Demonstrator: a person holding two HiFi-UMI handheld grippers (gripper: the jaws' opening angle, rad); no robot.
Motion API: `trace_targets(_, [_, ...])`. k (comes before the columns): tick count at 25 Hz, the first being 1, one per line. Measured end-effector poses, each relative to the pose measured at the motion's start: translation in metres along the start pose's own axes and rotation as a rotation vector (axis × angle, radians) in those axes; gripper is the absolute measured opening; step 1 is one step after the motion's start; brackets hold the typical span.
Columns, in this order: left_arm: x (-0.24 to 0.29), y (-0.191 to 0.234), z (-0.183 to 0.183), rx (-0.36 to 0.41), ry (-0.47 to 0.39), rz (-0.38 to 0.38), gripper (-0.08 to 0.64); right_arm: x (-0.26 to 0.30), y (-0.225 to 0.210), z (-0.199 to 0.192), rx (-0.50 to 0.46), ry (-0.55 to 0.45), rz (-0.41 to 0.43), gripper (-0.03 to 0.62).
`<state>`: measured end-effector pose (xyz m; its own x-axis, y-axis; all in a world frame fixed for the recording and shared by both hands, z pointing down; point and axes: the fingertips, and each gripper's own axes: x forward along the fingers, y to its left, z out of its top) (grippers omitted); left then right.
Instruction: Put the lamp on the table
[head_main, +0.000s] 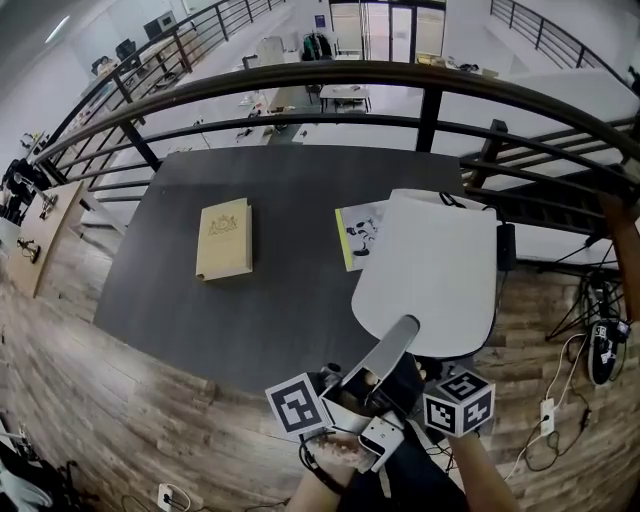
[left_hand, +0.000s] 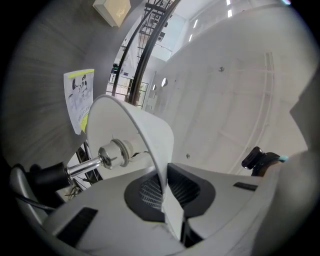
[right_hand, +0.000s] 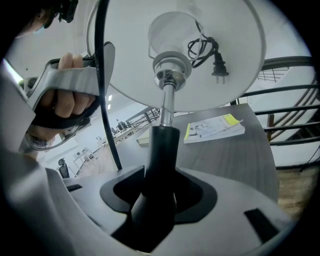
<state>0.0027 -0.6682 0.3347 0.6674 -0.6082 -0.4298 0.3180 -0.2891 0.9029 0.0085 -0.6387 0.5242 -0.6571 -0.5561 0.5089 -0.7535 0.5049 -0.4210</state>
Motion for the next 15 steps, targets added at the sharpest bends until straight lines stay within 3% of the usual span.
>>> trace_targets(15, [0.062, 0.052, 0.028, -0.024, 0.014, 0.005, 0.026, 0.026, -0.08, 0.036, -0.005, 0.012, -0.032, 0.187])
